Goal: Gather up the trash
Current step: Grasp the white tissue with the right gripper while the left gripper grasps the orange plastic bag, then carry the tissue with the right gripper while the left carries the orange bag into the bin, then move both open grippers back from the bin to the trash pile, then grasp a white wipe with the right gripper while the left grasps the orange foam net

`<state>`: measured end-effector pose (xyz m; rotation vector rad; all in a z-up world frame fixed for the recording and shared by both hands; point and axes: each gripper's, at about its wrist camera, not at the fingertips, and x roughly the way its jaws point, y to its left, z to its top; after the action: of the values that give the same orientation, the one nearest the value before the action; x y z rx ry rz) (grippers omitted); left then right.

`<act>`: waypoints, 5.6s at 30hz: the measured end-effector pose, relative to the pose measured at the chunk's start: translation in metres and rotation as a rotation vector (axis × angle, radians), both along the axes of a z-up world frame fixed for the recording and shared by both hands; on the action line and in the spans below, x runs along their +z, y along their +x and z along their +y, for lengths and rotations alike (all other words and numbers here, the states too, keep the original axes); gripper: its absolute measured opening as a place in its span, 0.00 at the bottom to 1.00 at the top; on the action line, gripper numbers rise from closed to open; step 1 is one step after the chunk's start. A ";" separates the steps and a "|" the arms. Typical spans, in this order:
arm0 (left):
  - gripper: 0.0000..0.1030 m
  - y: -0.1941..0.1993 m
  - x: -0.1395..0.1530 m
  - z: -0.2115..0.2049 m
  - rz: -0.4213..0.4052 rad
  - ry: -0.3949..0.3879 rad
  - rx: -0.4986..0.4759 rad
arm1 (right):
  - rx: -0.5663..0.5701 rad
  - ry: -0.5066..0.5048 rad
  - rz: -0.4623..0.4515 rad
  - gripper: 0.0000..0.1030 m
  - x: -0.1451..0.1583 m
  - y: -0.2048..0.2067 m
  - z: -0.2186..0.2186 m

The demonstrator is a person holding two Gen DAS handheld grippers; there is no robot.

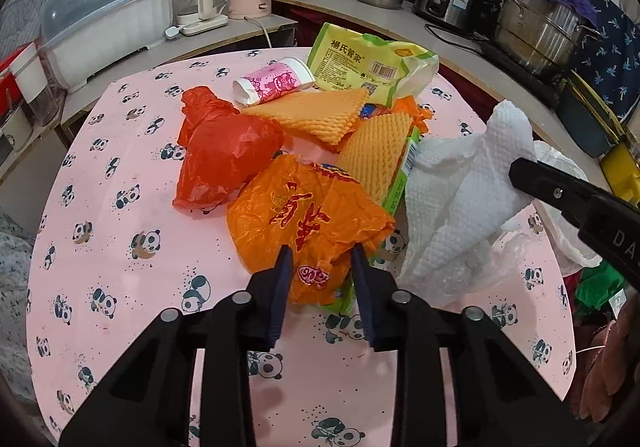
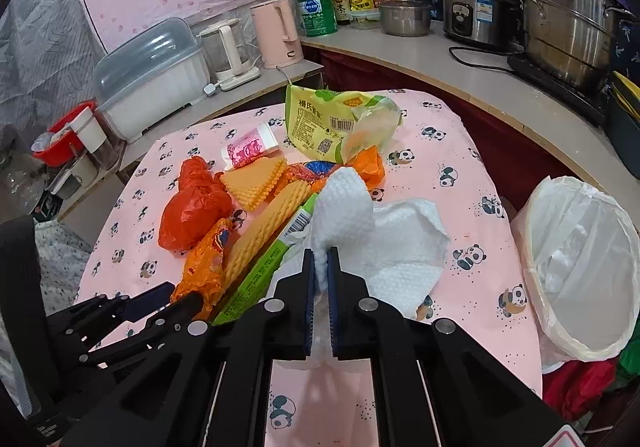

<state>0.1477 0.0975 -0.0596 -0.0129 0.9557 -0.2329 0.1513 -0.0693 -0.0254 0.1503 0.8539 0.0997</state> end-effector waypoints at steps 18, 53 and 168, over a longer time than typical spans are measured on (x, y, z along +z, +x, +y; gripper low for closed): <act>0.12 -0.024 0.057 -0.011 -0.135 -0.017 -0.003 | -0.111 0.016 -0.230 0.06 0.091 -0.049 -0.054; 0.12 -0.019 0.088 -0.272 -0.171 -0.130 -0.502 | -0.563 -0.002 -0.133 0.06 0.026 -0.088 -0.268; 0.06 0.053 0.001 -0.015 0.068 -0.145 0.022 | -0.075 0.110 -0.036 0.03 0.001 0.033 -0.031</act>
<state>0.2009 0.0822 -0.0587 -0.1652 1.0039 -0.2821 0.1839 -0.1003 -0.0247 0.2824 0.8059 0.0786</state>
